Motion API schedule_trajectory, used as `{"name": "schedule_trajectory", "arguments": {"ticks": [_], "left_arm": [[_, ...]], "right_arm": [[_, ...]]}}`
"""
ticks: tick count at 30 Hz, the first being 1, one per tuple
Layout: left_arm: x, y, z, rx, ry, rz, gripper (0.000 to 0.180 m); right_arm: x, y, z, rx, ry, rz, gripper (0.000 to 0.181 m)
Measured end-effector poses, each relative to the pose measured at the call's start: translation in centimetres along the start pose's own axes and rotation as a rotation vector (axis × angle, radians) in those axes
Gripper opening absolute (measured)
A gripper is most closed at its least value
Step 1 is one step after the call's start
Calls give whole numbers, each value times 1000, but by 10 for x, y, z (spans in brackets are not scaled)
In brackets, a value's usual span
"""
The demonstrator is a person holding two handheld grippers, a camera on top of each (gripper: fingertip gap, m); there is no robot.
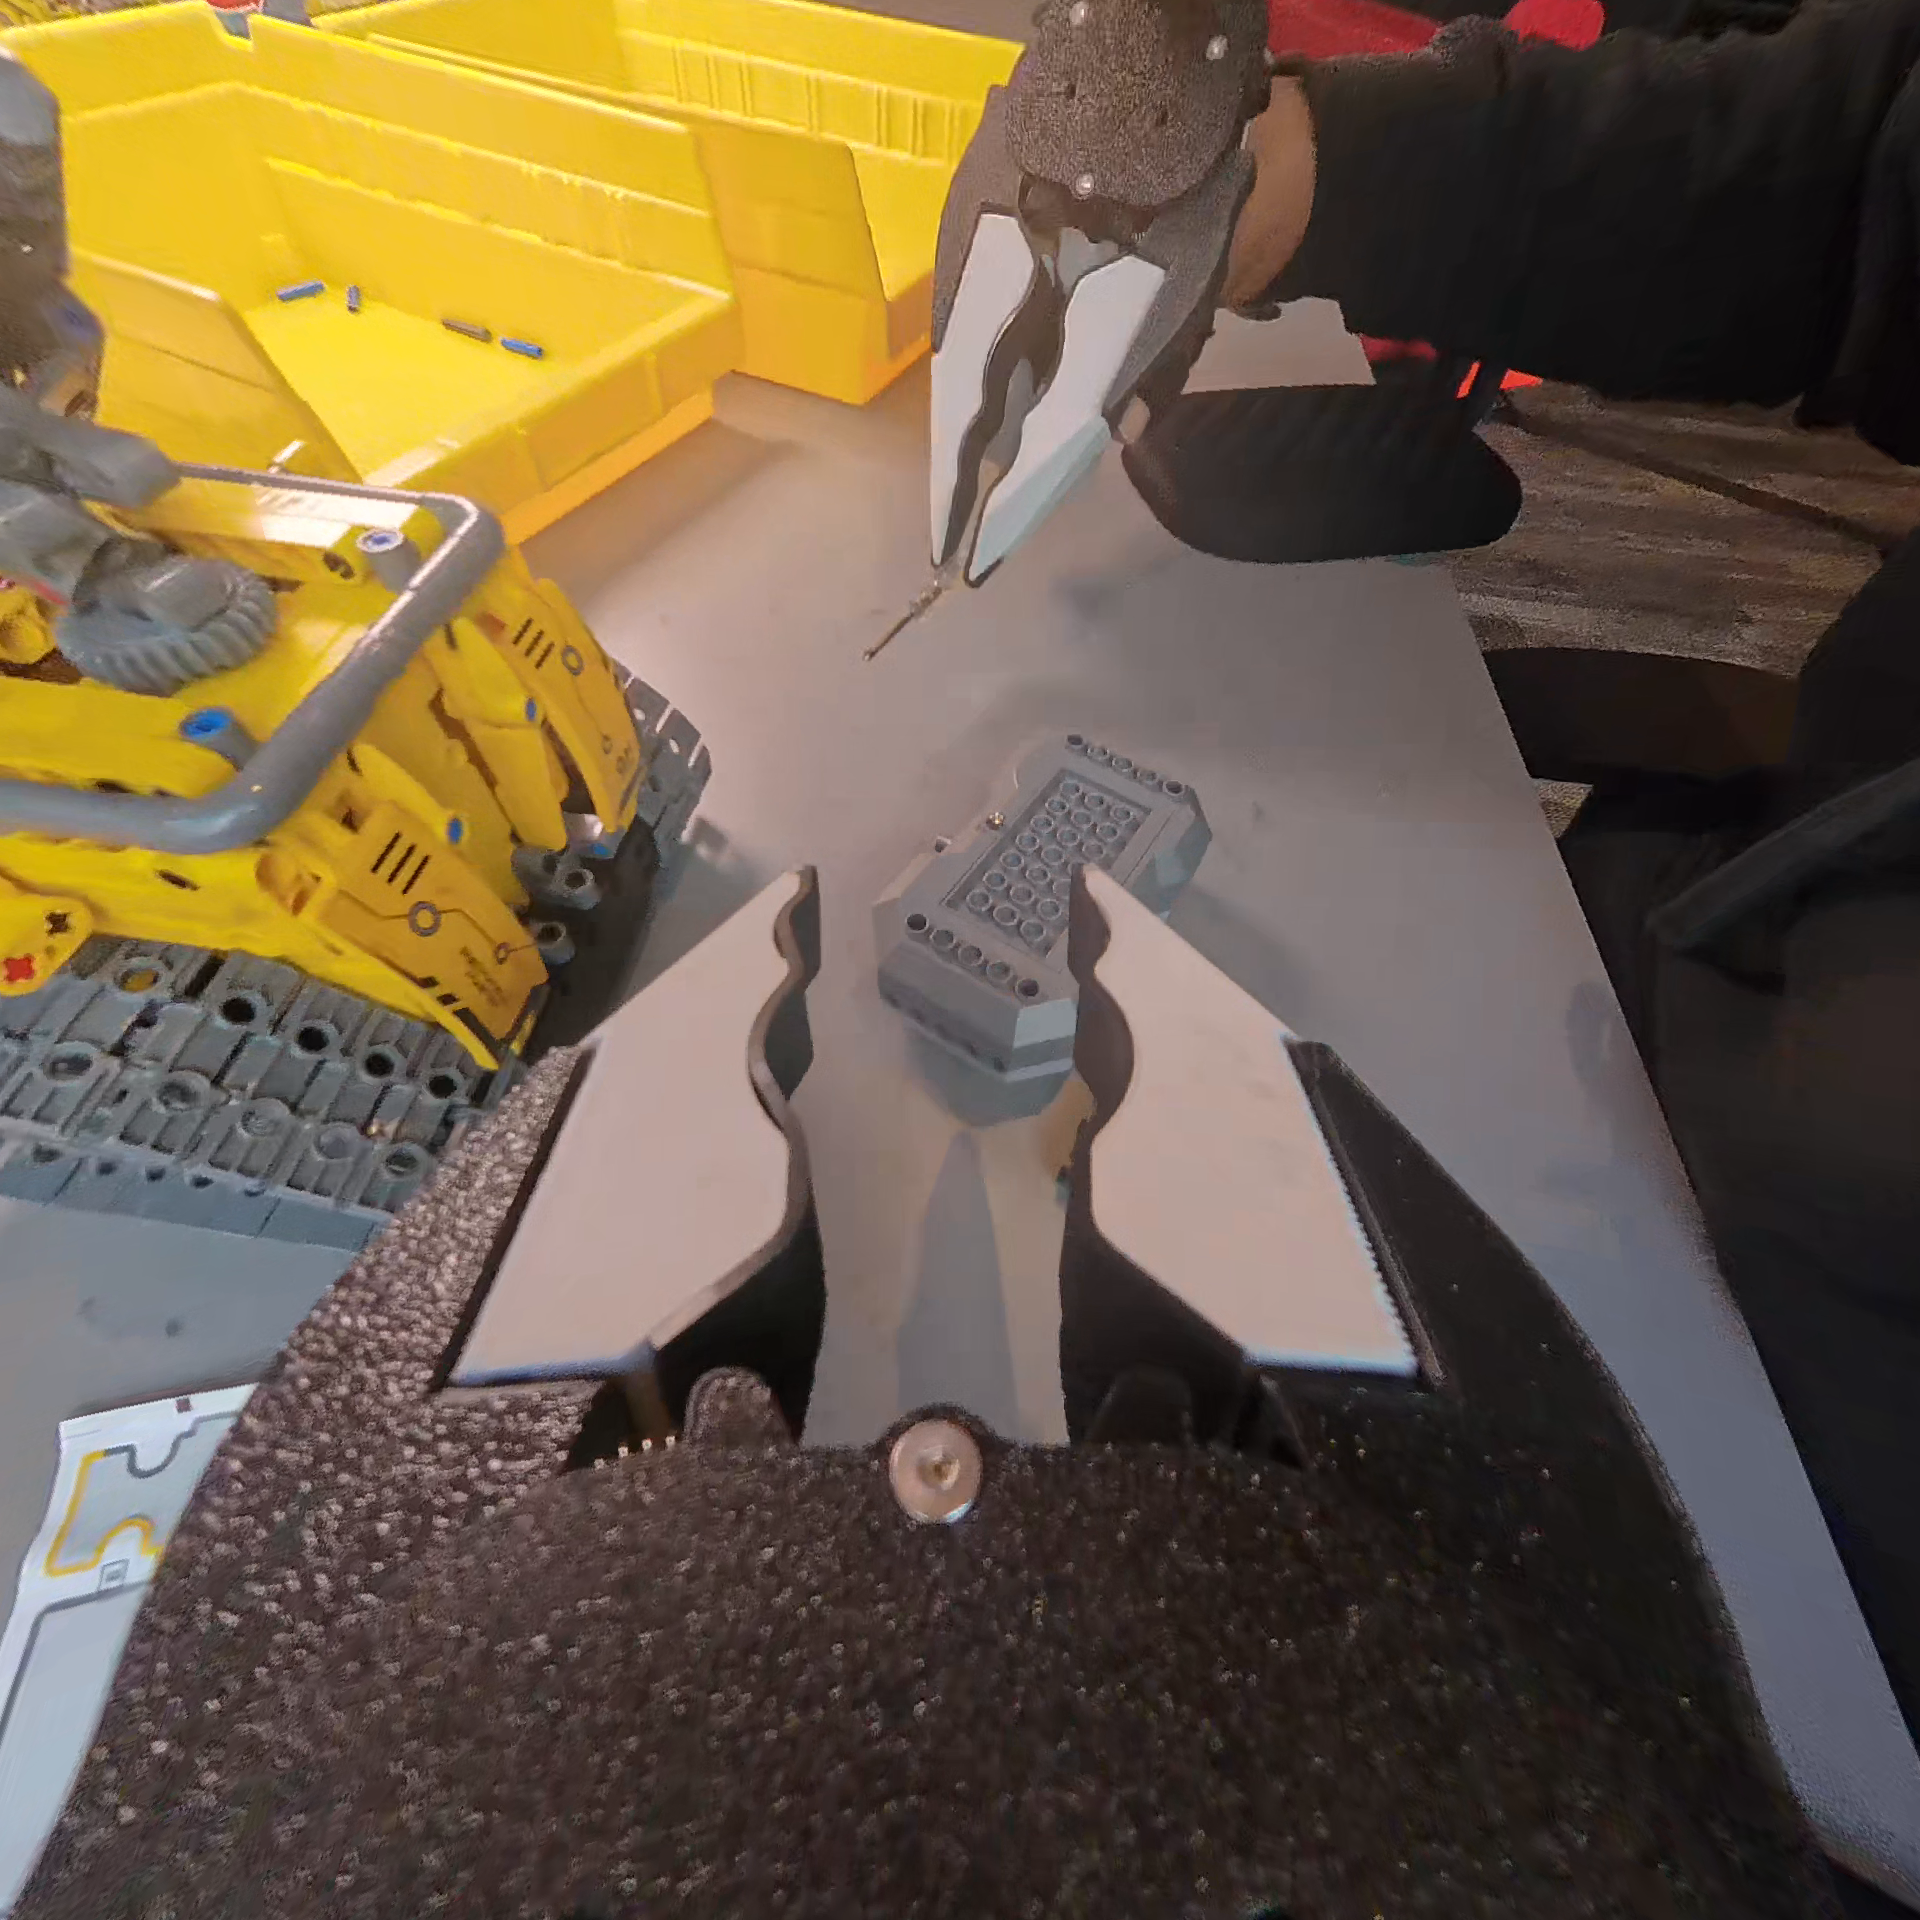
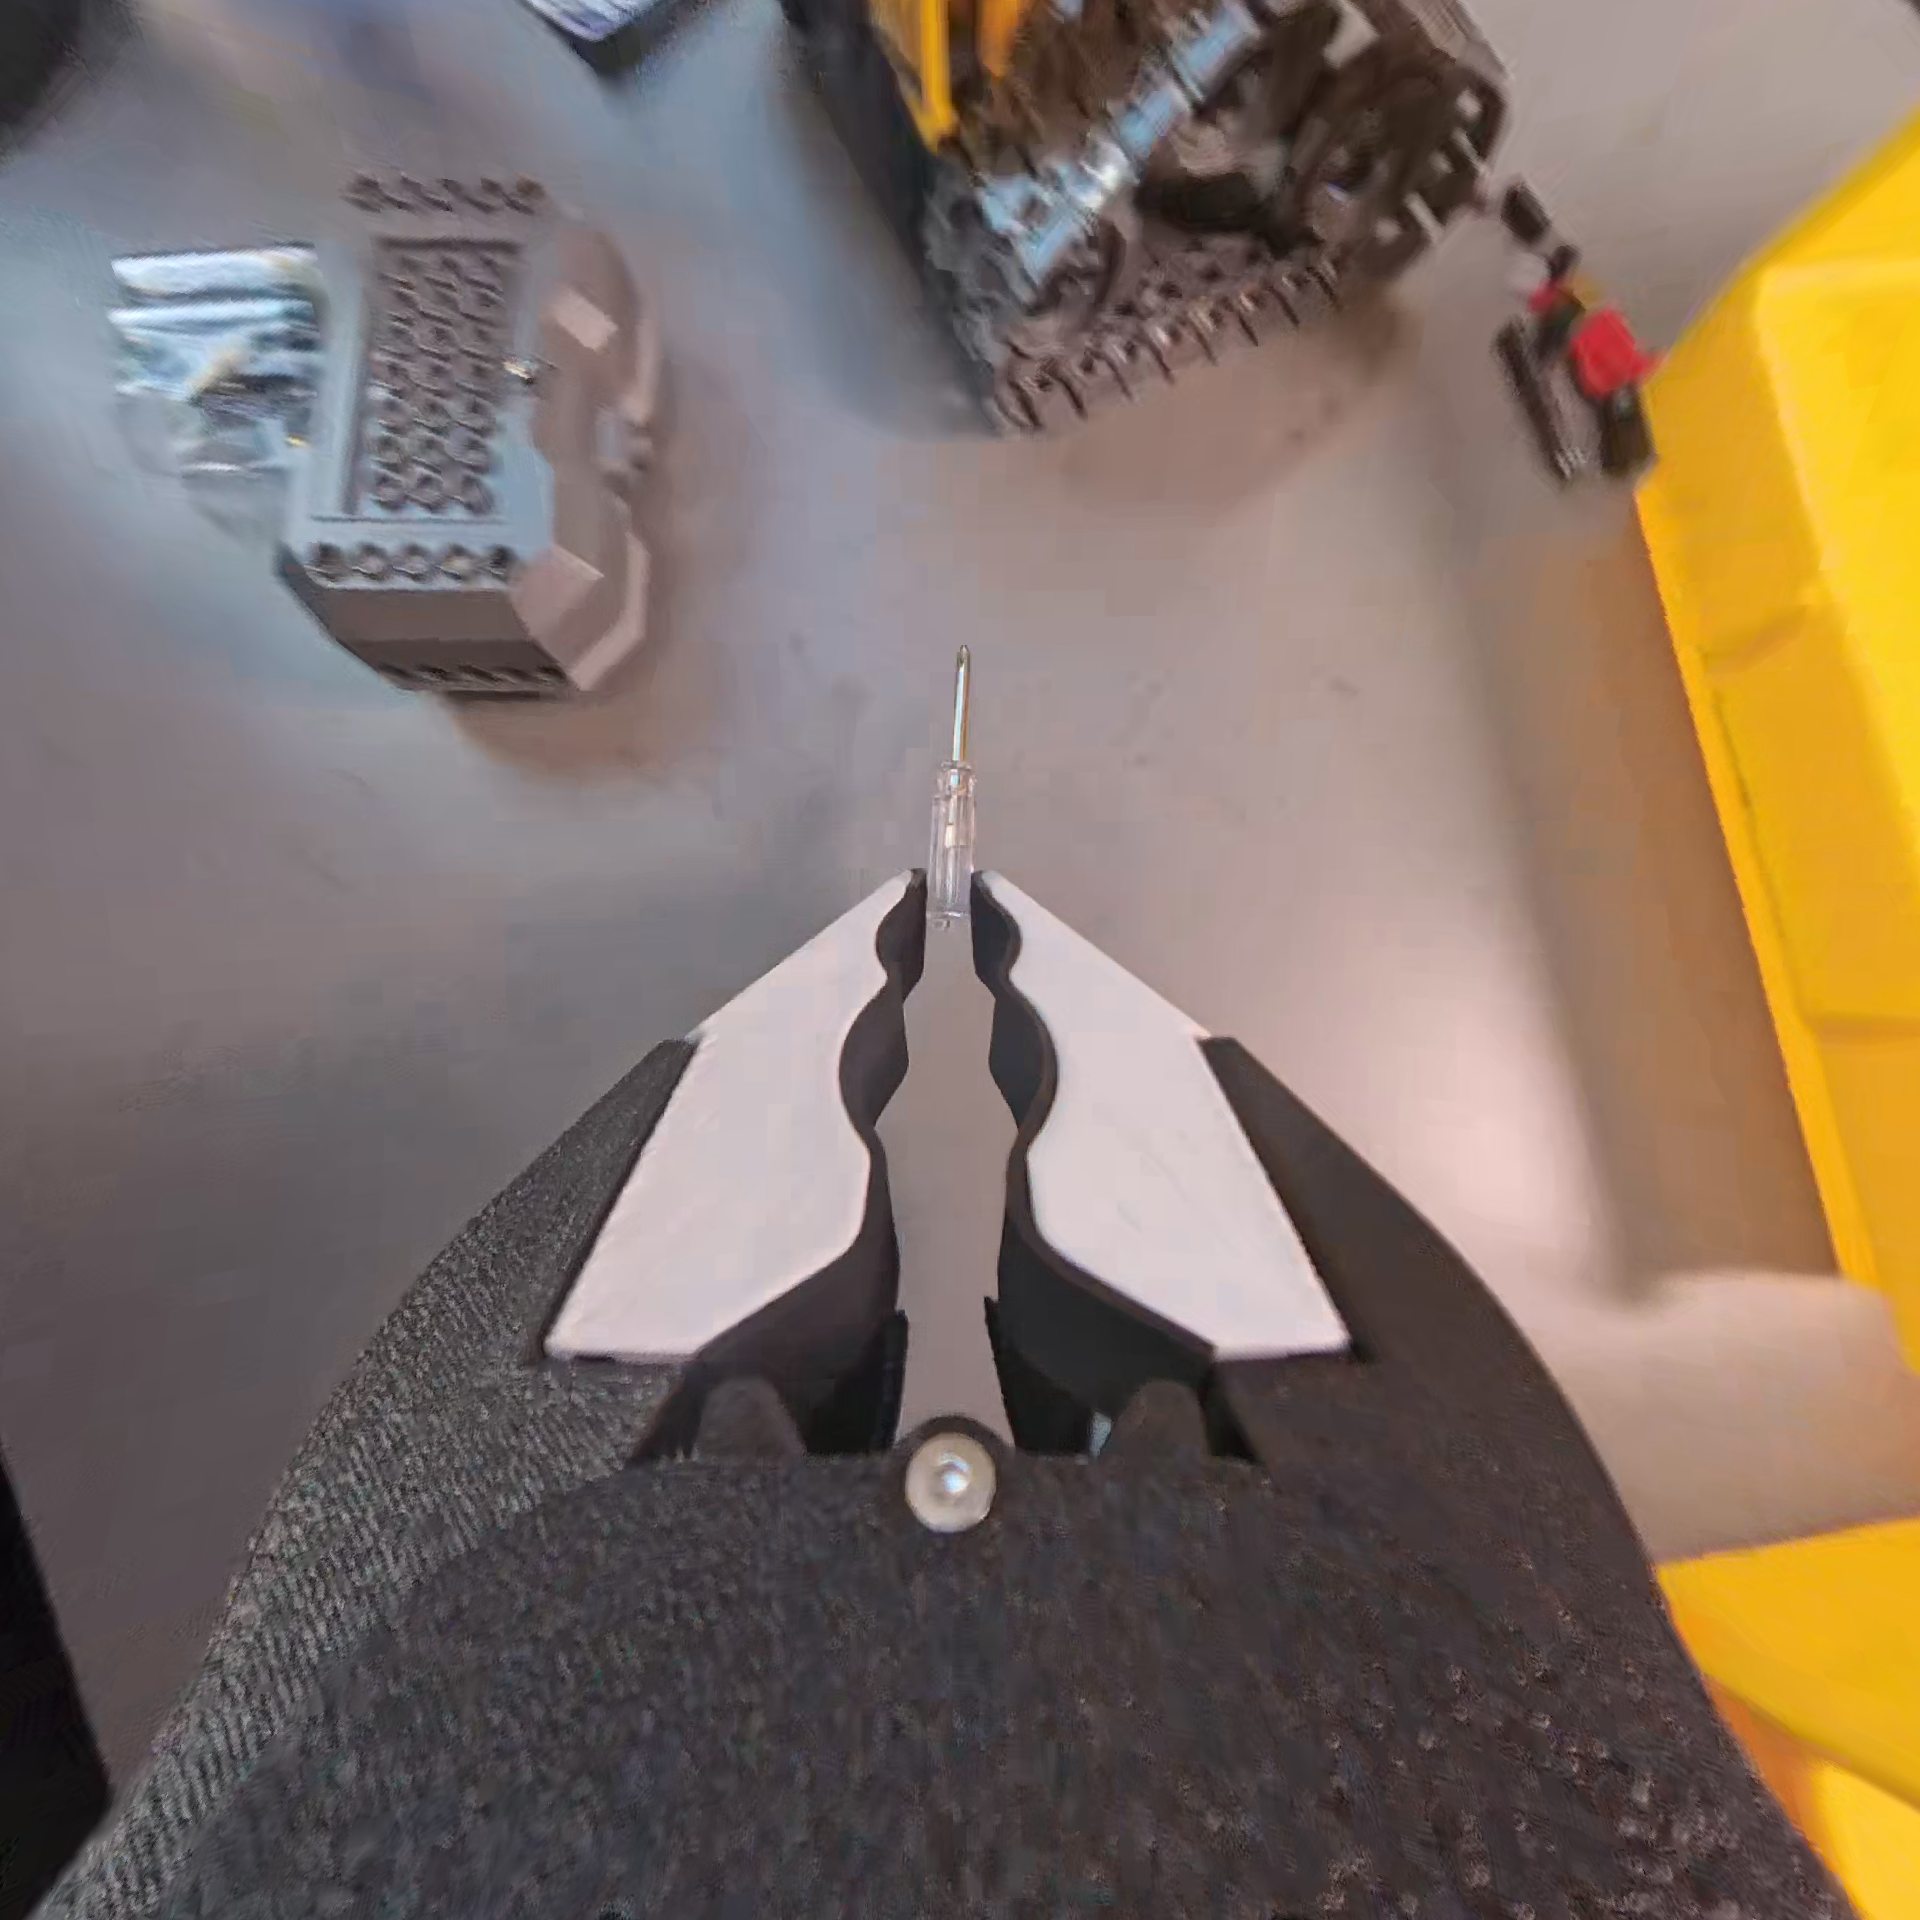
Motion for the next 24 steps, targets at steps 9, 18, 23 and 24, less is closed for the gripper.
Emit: {"name": "schedule_trajectory", "arguments": {"ticks": [9,18,23,24], "left_arm": [[7,33,17,6,-28,169,29],[4,38,3,-54,19,127,2],[17,35,-13,-206,176,-61,1],[19,35,-15,-226,196,-82,1]], "right_arm": [[89,-78,32,204,-19,-334,8],[108,-91,35,237,9,-378,8],[122,-98,20,300,246,-362,9],[123,-100,17,318,288,-359,9]]}}
Point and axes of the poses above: each gripper's, where its closed fingertips meet, z out along the fingers, x out of its top, y = z × x across the jaws, the point moved 5 cm from there along -z, back along the fingers, and after that the axes turned 14 degrees about x, right-handed, at the moved point
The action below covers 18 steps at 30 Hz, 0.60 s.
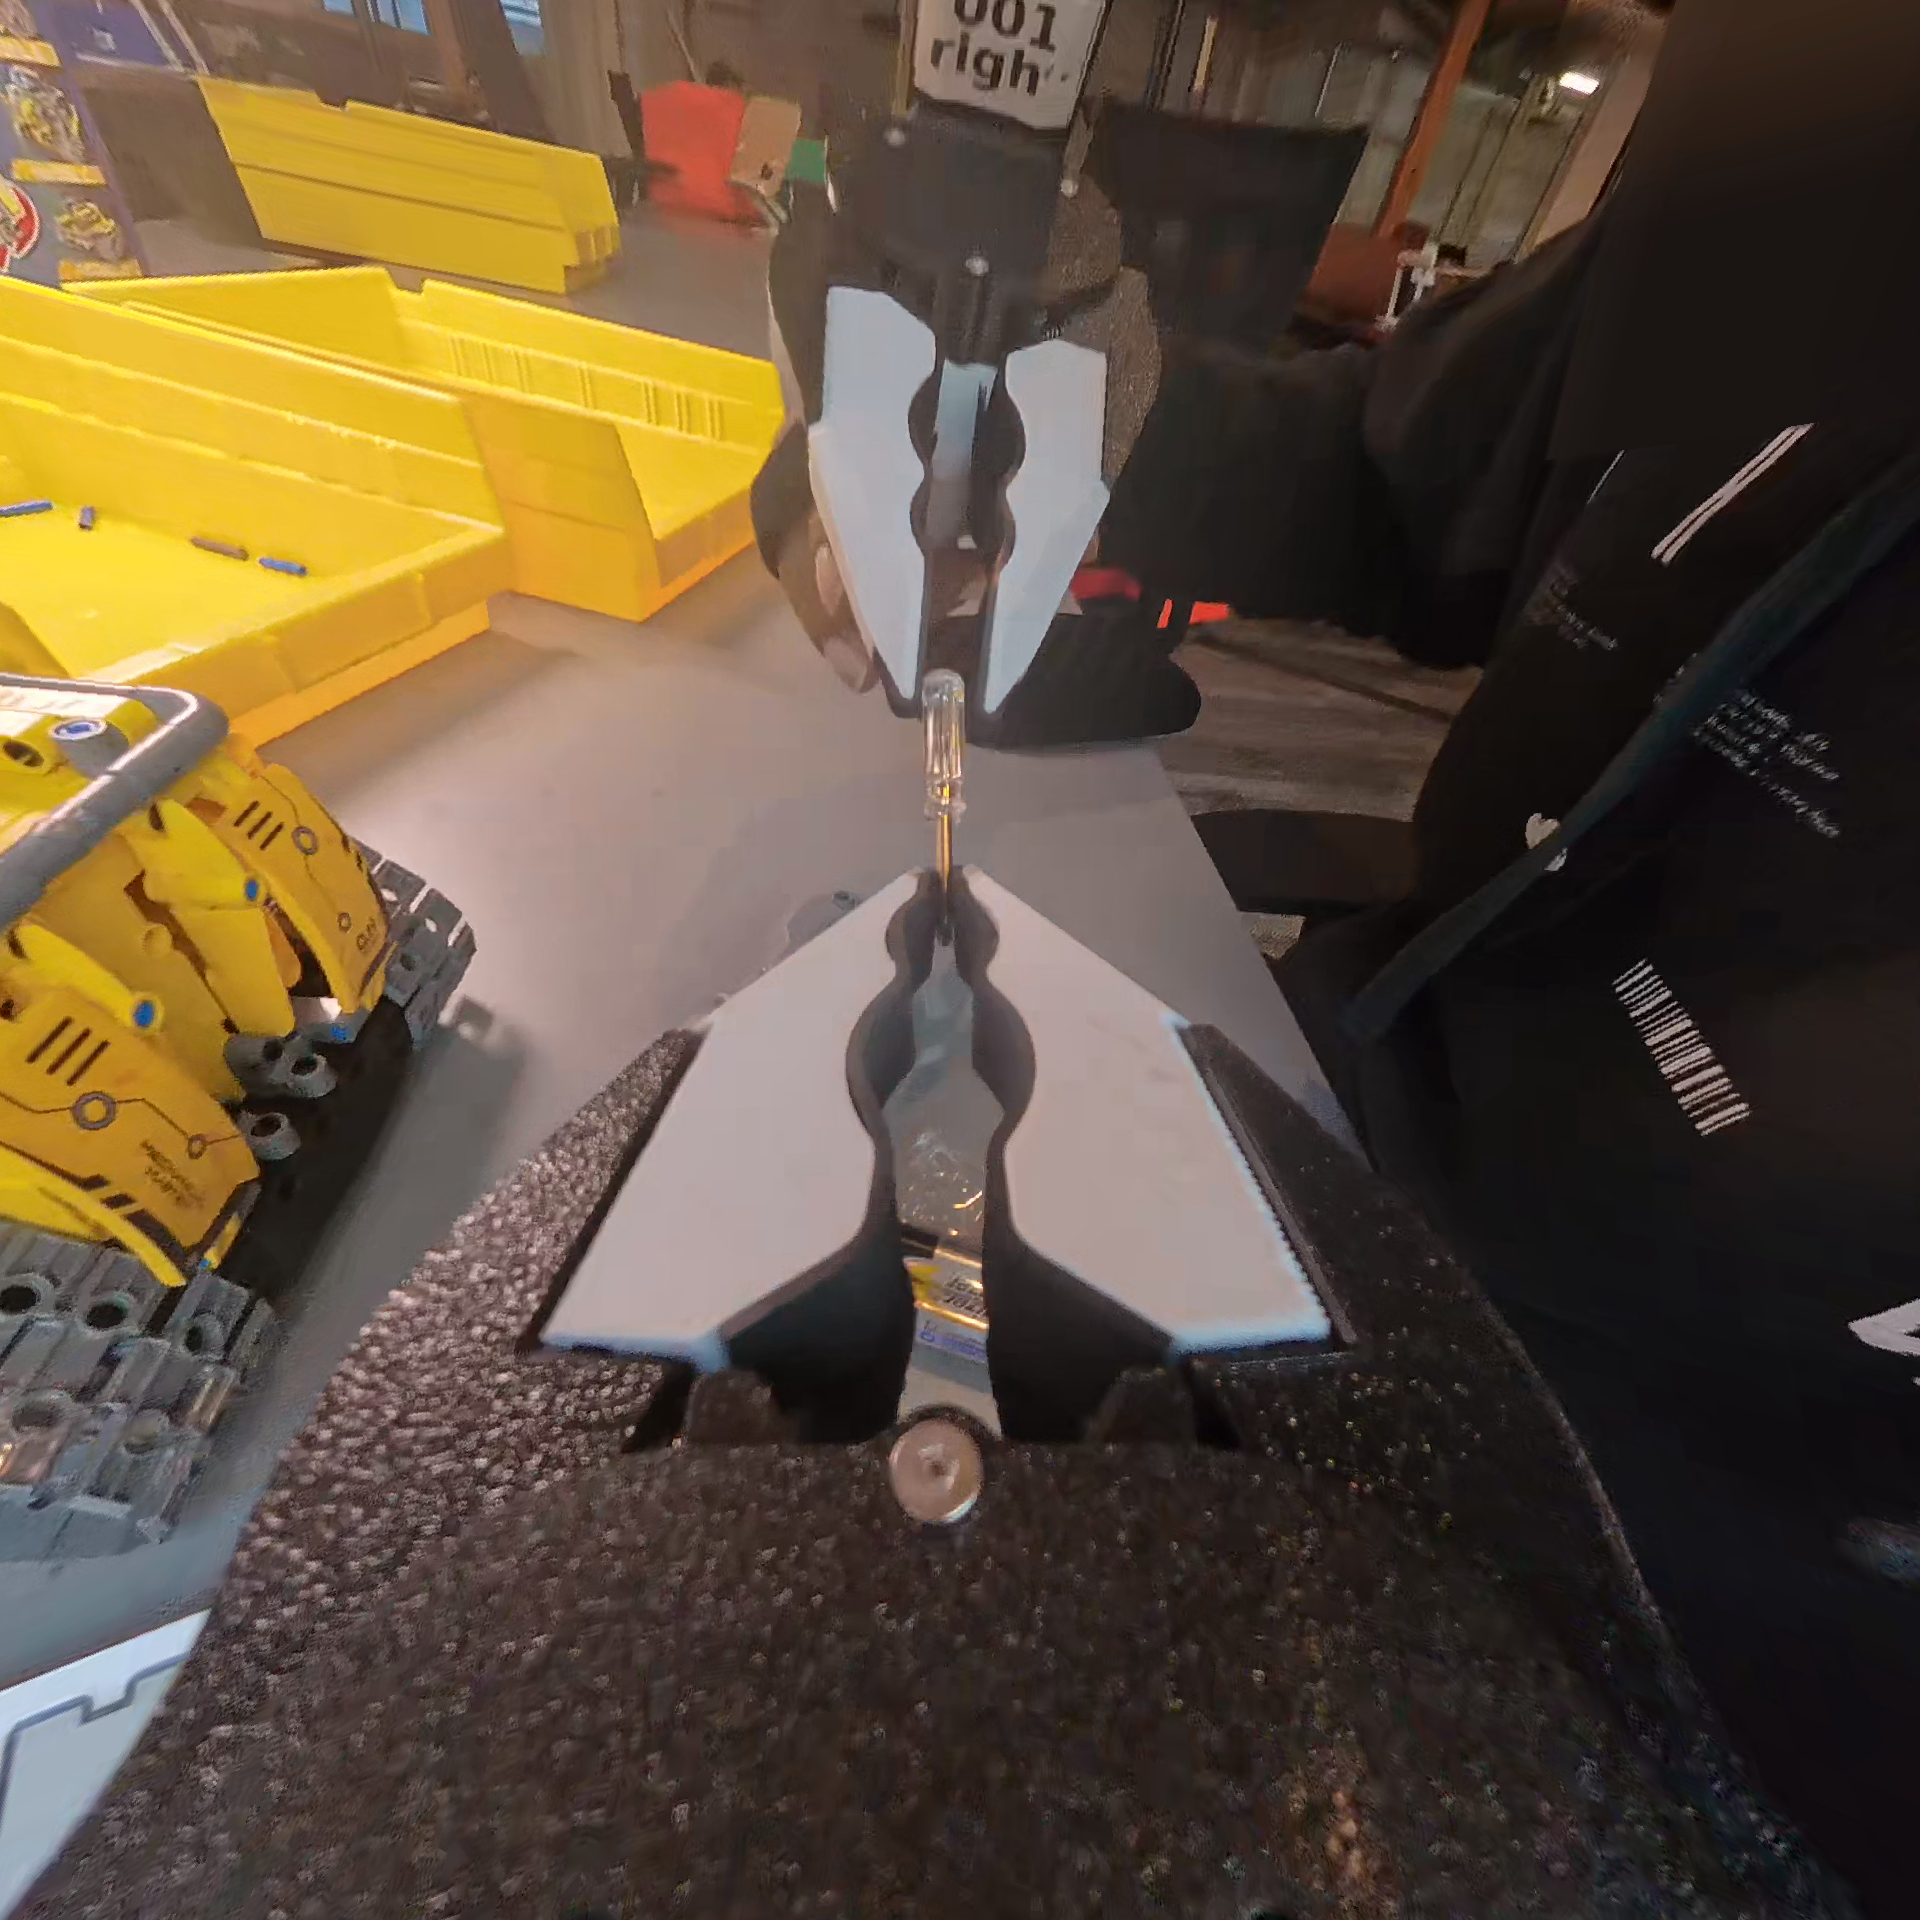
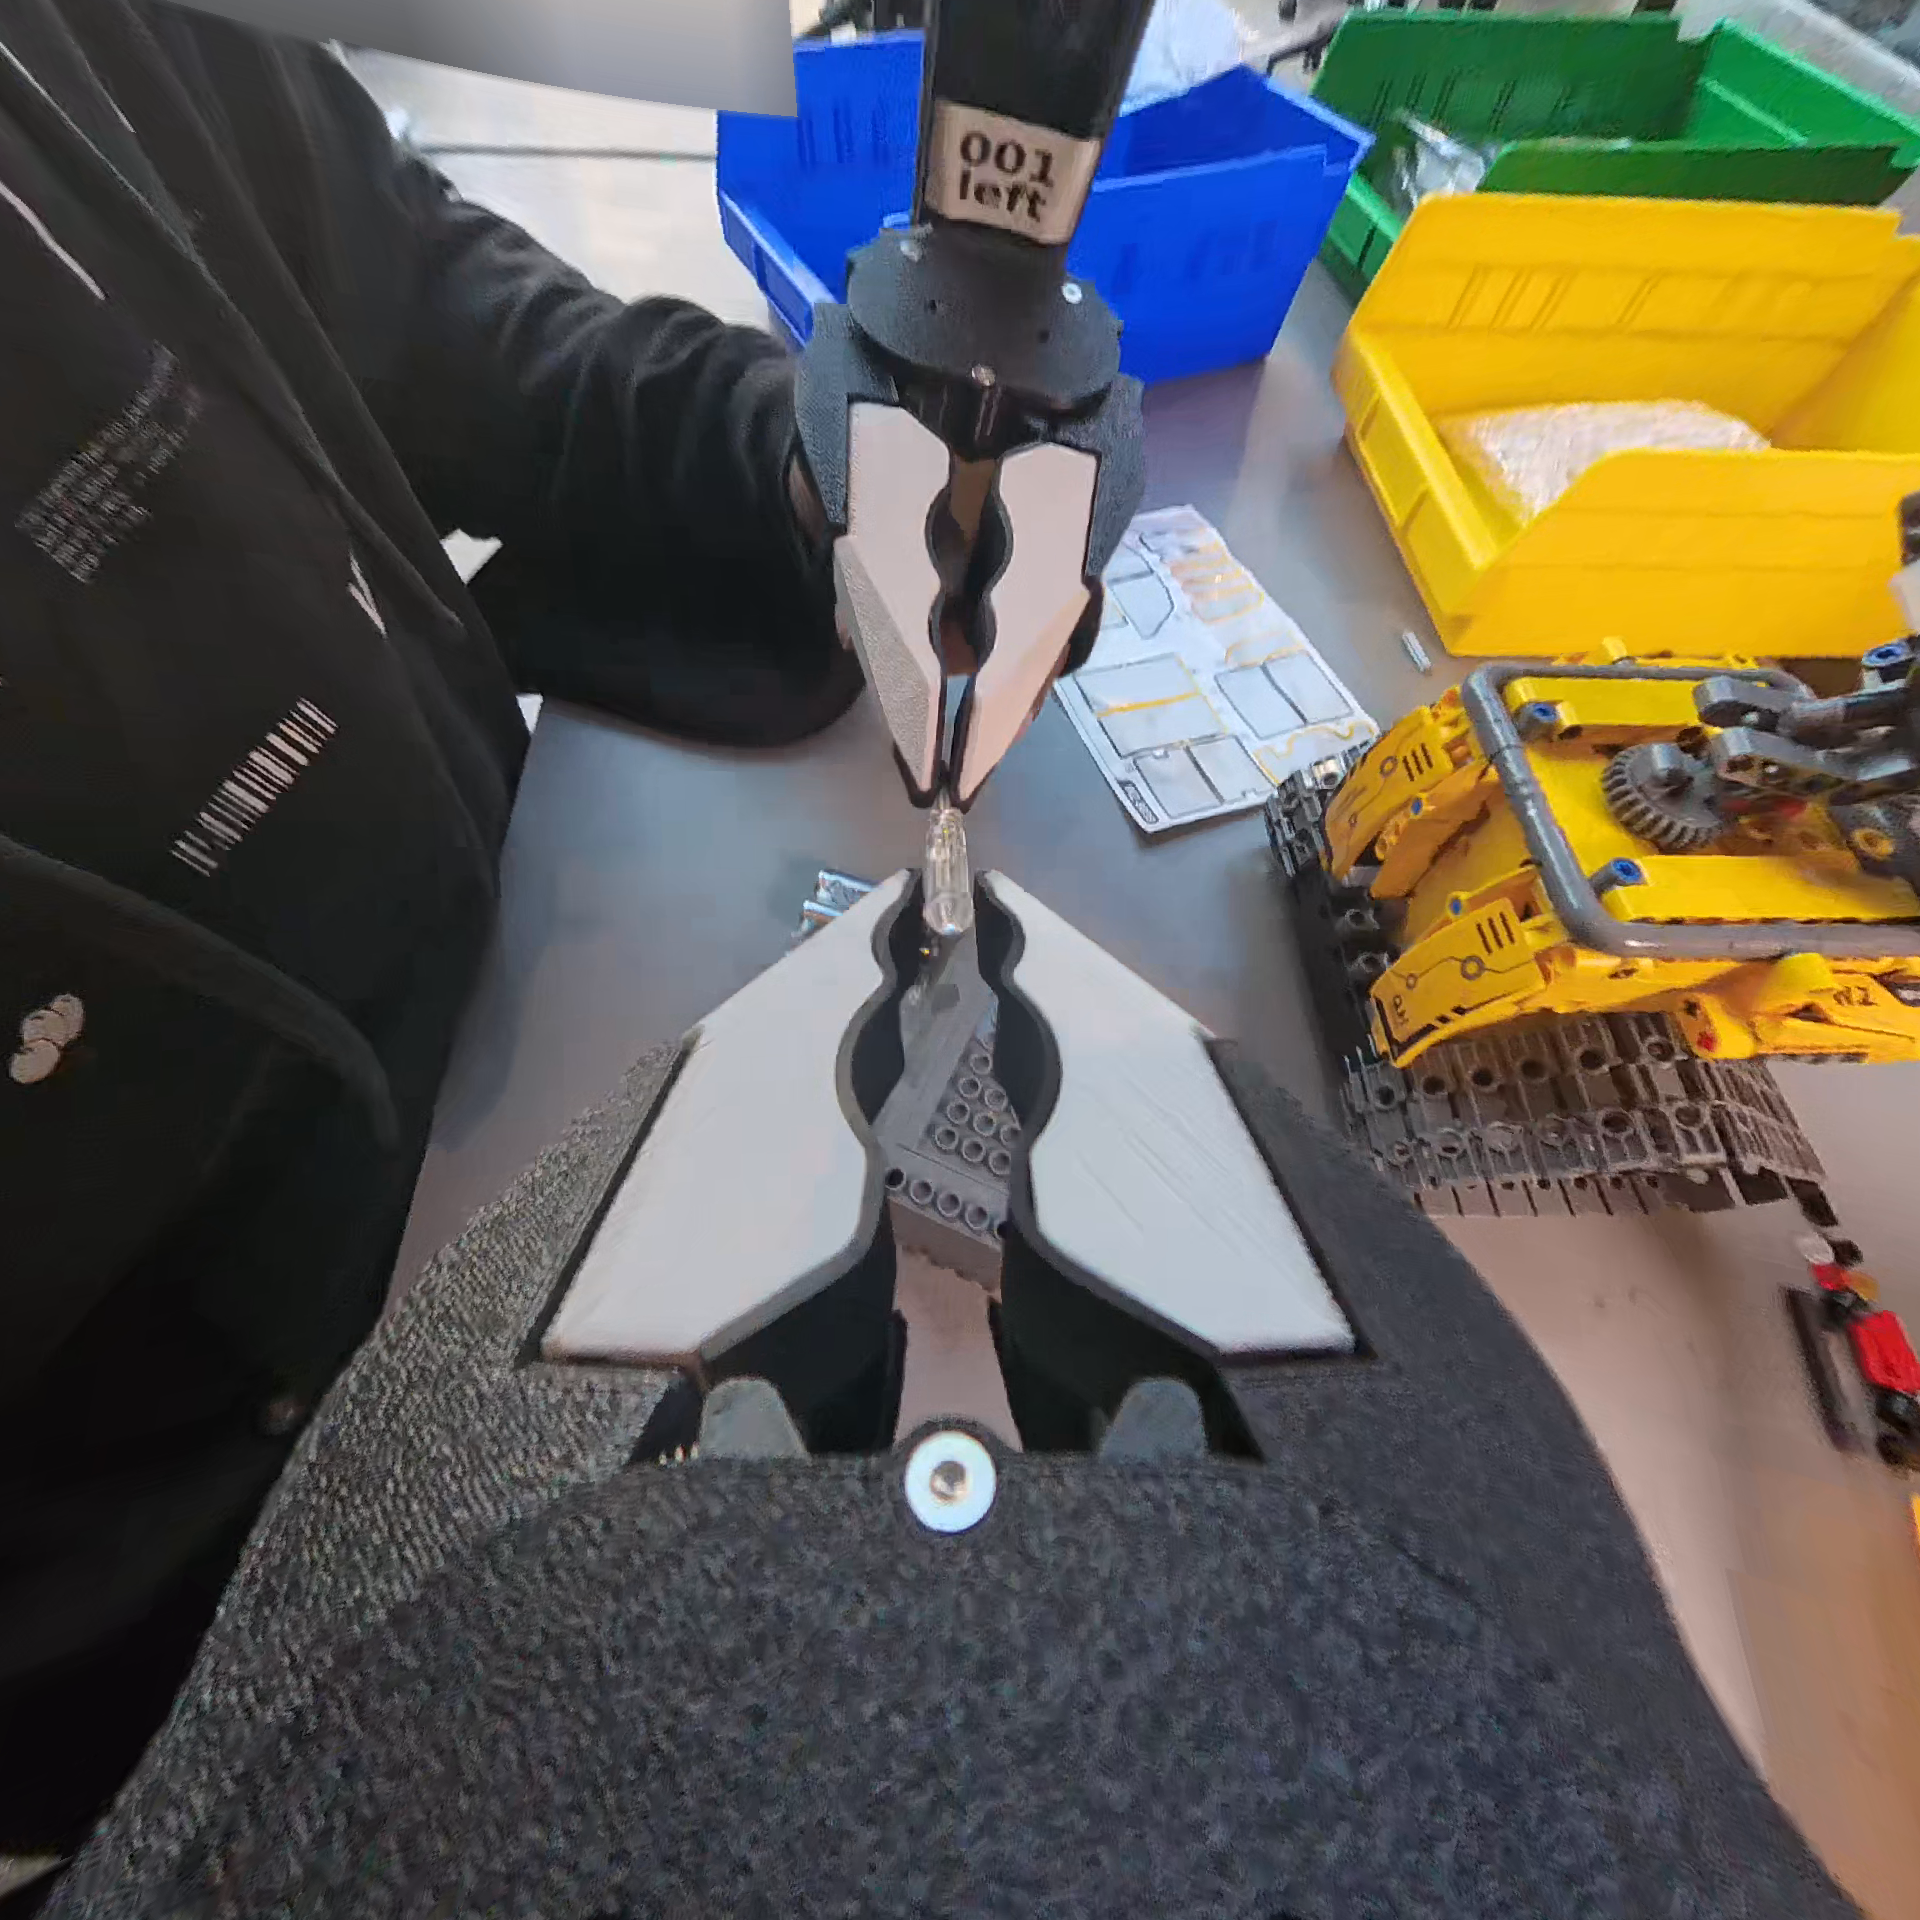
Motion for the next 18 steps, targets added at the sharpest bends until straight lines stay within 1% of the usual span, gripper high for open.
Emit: {"name": "schedule_trajectory", "arguments": {"ticks": [3,7,9,11,16,17,18], "left_arm": [[3,4,0,-45,28,-32,1],[2,8,4,-69,22,-39,1],[2,9,5,-88,30,-58,1],[1,9,6,-83,19,-49,1],[-2,5,10,-38,3,-47,2],[-4,3,11,-26,-11,-50,3],[-7,-2,12,7,-30,-46,12]], "right_arm": [[0,-4,0,20,51,-12,18],[0,-9,5,43,55,-49,17],[-1,-9,8,46,29,-64,15],[-1,-9,8,47,18,-77,9],[-3,-4,7,40,-33,-78,8],[-4,-2,6,43,-55,-78,8],[-6,0,5,43,-89,-83,8]]}}
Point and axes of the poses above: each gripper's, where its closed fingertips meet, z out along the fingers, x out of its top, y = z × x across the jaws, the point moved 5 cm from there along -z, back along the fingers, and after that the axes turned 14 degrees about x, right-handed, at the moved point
